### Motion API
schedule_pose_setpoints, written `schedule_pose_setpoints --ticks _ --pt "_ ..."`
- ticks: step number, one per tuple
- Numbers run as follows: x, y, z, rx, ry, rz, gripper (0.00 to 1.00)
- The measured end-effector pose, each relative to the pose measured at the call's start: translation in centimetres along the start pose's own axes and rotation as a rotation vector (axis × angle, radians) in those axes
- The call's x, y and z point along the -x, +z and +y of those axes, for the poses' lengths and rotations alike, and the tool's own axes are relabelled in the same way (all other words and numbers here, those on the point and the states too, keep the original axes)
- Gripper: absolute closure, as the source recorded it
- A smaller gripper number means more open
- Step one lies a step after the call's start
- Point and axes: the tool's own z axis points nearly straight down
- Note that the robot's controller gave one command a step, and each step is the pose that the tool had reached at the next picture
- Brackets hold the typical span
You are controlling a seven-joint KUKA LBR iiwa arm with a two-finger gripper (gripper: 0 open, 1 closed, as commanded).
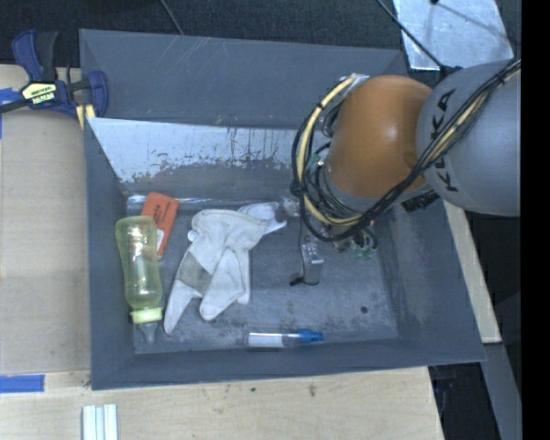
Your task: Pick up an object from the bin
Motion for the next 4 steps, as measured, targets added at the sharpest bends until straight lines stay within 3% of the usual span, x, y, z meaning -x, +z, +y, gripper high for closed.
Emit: schedule_pose_setpoints --ticks 1,2,3,4 --pt "1.9 5.1 2.5 0.001 -0.036 0.0 0.0" --pt "0.8 8.1 5.5 0.001 -0.151 0.008 1.0" --pt "0.8 8.1 5.5 0.001 -0.151 0.007 1.0" --pt "1.1 -11.2 5.8 0.002 -0.24 0.01 1.0"
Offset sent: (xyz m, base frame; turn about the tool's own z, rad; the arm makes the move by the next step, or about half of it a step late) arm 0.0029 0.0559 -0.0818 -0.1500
